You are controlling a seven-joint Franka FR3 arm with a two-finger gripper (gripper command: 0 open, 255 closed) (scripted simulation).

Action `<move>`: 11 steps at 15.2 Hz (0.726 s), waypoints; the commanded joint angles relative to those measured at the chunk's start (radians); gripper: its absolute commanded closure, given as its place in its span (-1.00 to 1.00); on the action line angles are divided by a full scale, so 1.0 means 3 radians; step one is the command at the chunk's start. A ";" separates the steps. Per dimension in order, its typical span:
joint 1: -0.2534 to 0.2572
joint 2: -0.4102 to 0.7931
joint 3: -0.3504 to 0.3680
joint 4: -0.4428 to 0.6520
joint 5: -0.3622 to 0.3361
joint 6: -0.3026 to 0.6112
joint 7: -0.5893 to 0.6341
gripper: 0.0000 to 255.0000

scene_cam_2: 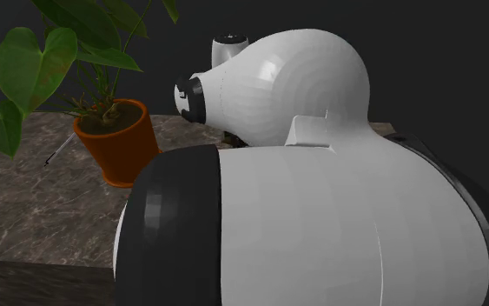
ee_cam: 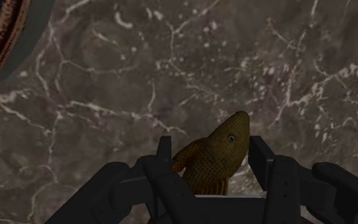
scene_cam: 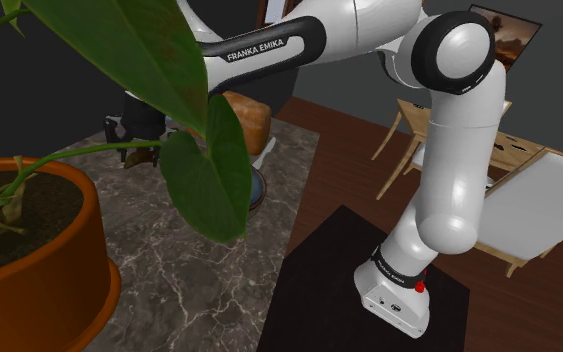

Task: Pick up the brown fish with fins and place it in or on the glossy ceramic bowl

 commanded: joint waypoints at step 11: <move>-0.0017 -0.0158 0.0052 0.0337 0.0107 -0.0478 -0.0069 1.00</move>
